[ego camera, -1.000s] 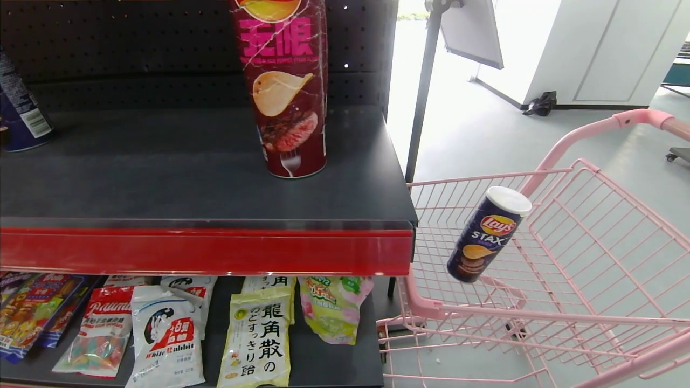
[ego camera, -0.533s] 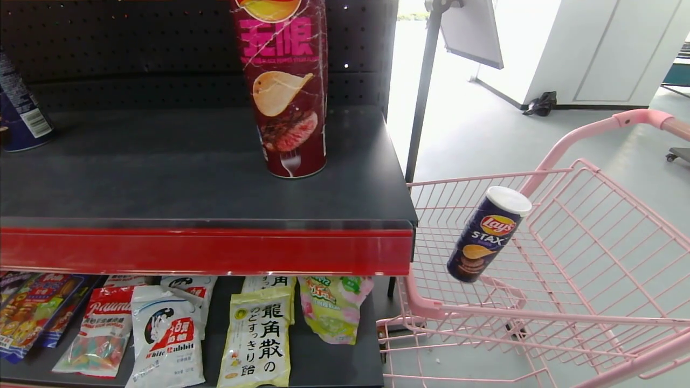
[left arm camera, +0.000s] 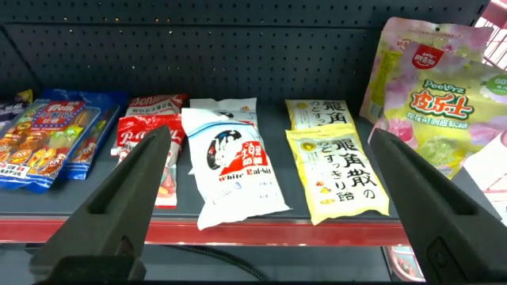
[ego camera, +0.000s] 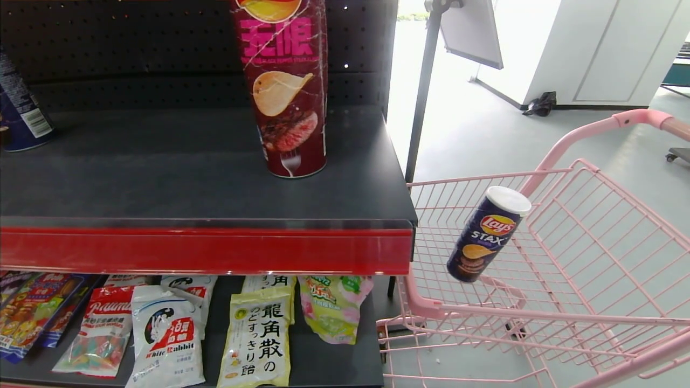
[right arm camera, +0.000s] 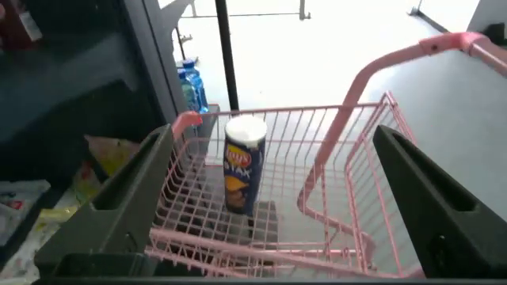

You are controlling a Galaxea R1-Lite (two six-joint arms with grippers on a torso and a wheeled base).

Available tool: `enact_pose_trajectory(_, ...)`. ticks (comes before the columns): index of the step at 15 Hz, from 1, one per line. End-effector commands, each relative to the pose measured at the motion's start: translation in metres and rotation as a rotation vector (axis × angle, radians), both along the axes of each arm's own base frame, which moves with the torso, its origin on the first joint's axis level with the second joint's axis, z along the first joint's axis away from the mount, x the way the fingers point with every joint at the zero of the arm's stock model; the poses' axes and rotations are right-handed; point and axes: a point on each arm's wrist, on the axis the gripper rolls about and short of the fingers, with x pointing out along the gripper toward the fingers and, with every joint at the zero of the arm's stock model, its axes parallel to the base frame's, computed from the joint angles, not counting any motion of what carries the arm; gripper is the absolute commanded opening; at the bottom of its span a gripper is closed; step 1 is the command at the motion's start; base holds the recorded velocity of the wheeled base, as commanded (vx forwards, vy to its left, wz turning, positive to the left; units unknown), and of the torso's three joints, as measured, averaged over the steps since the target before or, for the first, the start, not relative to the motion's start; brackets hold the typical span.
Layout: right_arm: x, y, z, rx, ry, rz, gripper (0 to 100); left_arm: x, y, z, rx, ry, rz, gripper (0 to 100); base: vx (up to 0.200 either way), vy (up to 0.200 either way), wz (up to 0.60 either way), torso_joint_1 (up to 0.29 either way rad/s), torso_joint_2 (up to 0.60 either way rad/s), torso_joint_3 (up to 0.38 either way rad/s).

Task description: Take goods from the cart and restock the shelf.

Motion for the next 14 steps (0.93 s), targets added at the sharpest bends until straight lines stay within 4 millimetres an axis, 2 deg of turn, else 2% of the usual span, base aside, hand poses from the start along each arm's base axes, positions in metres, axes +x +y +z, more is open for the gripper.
enact_pose_trajectory(1, 0.132, 0.006, 0.064, 0.007, 0.051, 0.067, 100, 0.000, 0.000, 0.000, 0.000, 0.001, 0.000, 100, 0.000, 0.000, 0.00, 0.000, 0.00, 0.000)
enact_pose_trajectory(2, 0.150, 0.005, 0.054, -0.015, 0.087, 0.078, 100, 0.000, 0.000, 0.000, 0.000, 0.001, 0.000, 100, 0.000, 0.000, 0.00, 0.000, 0.00, 0.000)
enact_pose_trajectory(3, 0.157, 0.005, 0.047, -0.021, 0.117, 0.088, 100, 0.000, 0.000, 0.000, 0.000, 0.001, 0.000, 100, 0.000, 0.000, 0.00, 0.000, 0.00, 0.000)
enact_pose_trajectory(4, 0.167, 0.004, 0.028, -0.032, 0.190, 0.130, 100, 0.000, 0.000, 0.000, 0.000, 0.001, 0.000, 100, 0.000, 0.000, 0.00, 0.000, 0.00, 0.000)
enact_pose_trajectory(5, 0.181, -0.003, 0.007, -0.041, 0.261, 0.158, 100, 0.000, 0.000, 0.000, 0.000, 0.001, 0.000, 100, 0.000, 0.000, 0.00, 0.000, 0.00, 0.000)
enact_pose_trajectory(6, 0.190, -0.007, -0.003, -0.052, 0.277, 0.175, 100, 0.000, 0.000, 0.000, 0.000, 0.001, 0.000, 100, 0.000, 0.000, 0.00, 0.000, 0.00, 0.000)
enact_pose_trajectory(7, 0.208, -0.015, -0.016, -0.065, 0.296, 0.191, 100, 0.000, 0.000, 0.000, 0.000, 0.001, 0.000, 100, 0.000, 0.000, 0.00, 0.000, 0.00, 0.000)
enact_pose_trajectory(8, 0.215, -0.019, -0.020, -0.063, 0.307, 0.187, 100, 0.000, 0.000, 0.000, 0.000, 0.000, 0.000, 100, 0.000, 0.000, 0.00, 0.000, 0.00, 0.000)
enact_pose_trajectory(10, 0.239, -0.042, -0.041, -0.069, 0.357, 0.199, 100, 0.000, 0.000, 0.000, 0.000, 0.001, 0.000, 100, 0.000, 0.000, 0.00, 0.000, 0.00, 0.000)
enact_pose_trajectory(12, 0.245, -0.056, -0.057, -0.080, 0.393, 0.248, 100, 0.000, 0.000, 0.000, 0.000, 0.001, 0.000, 100, 0.000, 0.000, 0.00, 0.000, 0.00, 0.000)
enact_pose_trajectory(14, 0.247, -0.061, -0.069, -0.063, 0.415, 0.326, 100, 0.000, 0.000, 0.000, 0.000, 0.001, 0.000, 100, 0.000, 0.000, 0.00, 0.000, 0.00, 0.000)
